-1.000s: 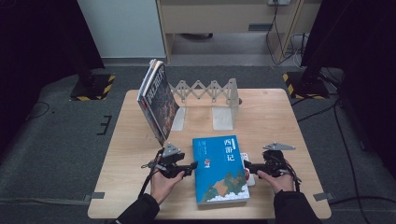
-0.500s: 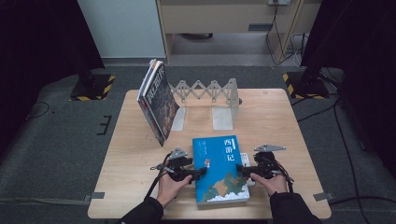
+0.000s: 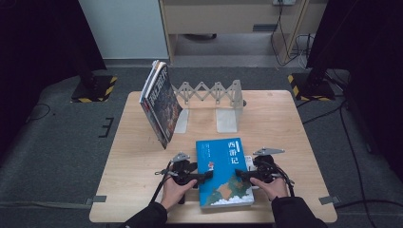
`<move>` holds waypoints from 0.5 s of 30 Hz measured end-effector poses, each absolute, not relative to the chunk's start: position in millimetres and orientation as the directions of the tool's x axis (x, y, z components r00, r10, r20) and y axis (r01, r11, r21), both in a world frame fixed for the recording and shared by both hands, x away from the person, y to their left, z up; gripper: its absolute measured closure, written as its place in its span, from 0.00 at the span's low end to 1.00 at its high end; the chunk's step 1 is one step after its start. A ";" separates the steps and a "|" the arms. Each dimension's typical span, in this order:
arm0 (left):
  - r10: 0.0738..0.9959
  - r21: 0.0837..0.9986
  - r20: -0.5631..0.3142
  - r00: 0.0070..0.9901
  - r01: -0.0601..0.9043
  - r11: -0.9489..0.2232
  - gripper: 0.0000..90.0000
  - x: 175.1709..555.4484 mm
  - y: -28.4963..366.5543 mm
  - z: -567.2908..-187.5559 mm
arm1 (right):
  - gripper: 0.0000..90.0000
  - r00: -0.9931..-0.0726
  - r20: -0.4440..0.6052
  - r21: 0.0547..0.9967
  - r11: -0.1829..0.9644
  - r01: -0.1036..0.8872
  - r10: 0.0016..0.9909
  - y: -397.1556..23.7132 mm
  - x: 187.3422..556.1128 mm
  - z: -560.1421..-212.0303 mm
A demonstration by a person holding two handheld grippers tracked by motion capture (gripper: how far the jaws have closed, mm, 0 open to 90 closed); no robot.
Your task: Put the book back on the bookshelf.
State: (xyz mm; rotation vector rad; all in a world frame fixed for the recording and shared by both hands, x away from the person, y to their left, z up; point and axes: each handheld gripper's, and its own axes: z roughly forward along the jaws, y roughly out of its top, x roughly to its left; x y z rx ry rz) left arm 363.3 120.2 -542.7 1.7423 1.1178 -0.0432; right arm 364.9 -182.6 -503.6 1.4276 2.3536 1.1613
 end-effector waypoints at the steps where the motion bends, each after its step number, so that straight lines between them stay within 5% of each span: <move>1: 0.651 0.721 -0.504 0.568 0.691 -0.045 0.05 363.7 120.8 -543.0 | 0.08 -0.532 0.253 0.679 0.243 0.693 0.808 -182.1 365.0 -503.8; 15: 0.652 0.720 -0.515 0.556 0.693 -0.021 0.01 362.8 117.5 -543.6 | 0.03 -0.543 0.264 0.669 0.254 0.699 0.797 -169.0 367.4 -507.3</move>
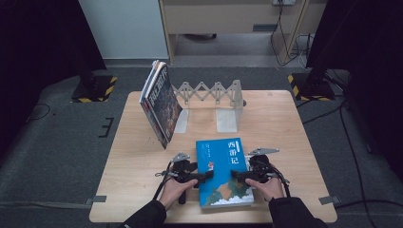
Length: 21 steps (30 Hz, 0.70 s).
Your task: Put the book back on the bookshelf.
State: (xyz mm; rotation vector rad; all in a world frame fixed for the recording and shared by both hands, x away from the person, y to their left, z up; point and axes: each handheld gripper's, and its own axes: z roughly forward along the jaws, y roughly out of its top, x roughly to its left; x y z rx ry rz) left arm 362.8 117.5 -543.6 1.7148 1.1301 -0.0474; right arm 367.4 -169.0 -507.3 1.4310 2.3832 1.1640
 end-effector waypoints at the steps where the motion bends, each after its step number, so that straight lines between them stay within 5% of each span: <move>1: 0.653 0.721 -0.514 0.556 0.693 -0.022 0.01 362.7 117.4 -543.6 | 0.03 -0.544 0.268 0.668 0.253 0.700 0.795 -167.6 367.7 -508.0; 21: 0.645 0.686 -0.548 0.532 0.728 -0.017 0.14 367.5 123.7 -541.2 | 0.03 -0.542 0.353 0.637 0.229 0.737 0.762 -161.8 372.8 -514.3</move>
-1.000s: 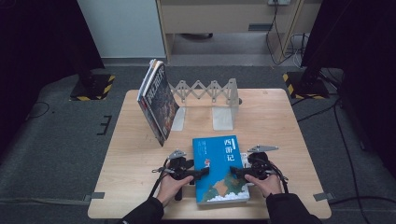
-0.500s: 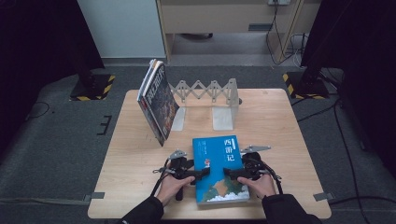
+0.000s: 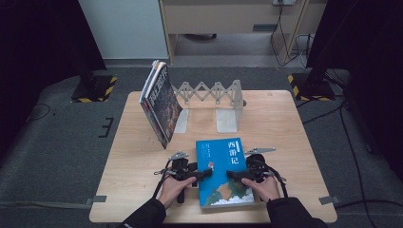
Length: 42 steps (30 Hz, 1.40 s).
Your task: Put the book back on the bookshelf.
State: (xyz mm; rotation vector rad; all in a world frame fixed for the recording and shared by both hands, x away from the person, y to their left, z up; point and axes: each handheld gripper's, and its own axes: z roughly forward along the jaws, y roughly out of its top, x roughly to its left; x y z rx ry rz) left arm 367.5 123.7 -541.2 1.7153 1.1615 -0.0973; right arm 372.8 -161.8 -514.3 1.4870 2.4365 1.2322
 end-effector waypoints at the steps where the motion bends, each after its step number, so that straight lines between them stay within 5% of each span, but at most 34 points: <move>1: 0.646 0.681 -0.551 0.528 0.732 -0.016 0.14 367.7 123.8 -540.8 | 0.03 -0.543 0.356 0.636 0.229 0.737 0.761 -162.0 373.0 -514.6; 19: 0.625 0.616 -0.638 0.451 0.785 0.062 0.43 366.1 137.2 -523.8 | 0.10 -0.523 0.375 0.646 0.189 0.739 0.765 -165.7 373.2 -515.0; 42: 0.592 0.602 -0.628 0.505 0.797 -0.041 0.38 377.5 118.3 -527.0 | 0.21 -0.518 0.378 0.656 0.173 0.735 0.767 -169.2 373.3 -511.8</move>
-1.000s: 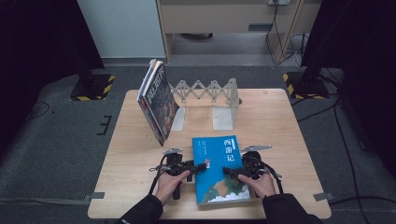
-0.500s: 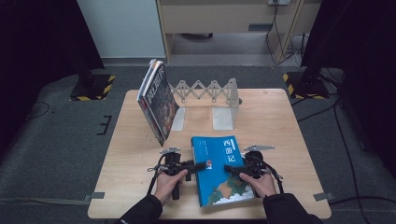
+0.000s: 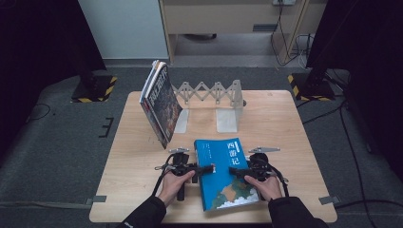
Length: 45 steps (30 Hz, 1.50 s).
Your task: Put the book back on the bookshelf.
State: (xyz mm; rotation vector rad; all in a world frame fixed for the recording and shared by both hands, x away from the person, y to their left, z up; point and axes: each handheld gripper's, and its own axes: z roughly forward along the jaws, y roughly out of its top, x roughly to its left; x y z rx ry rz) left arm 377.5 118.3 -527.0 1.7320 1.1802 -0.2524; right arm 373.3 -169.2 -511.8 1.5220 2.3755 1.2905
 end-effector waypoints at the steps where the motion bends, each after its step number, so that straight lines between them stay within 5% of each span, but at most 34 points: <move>1: 0.592 0.602 -0.628 0.505 0.797 -0.041 0.36 377.5 118.3 -527.0 | 0.21 -0.518 0.378 0.656 0.173 0.735 0.767 -169.2 373.3 -511.8; 16: 0.591 0.583 -0.628 0.507 0.809 -0.075 0.33 379.8 114.7 -528.1 | 0.22 -0.524 0.377 0.660 0.176 0.730 0.764 -168.2 374.3 -511.7; 21: 0.580 0.591 -0.641 0.502 0.805 -0.043 0.47 378.2 117.5 -515.5 | 0.25 -0.516 0.390 0.656 0.163 0.737 0.763 -170.1 375.1 -511.2; 45: 0.594 0.629 -0.607 0.528 0.776 -0.047 0.57 382.6 111.7 -492.7 | 0.40 -0.562 0.373 0.714 0.158 0.682 0.738 -174.3 372.2 -497.3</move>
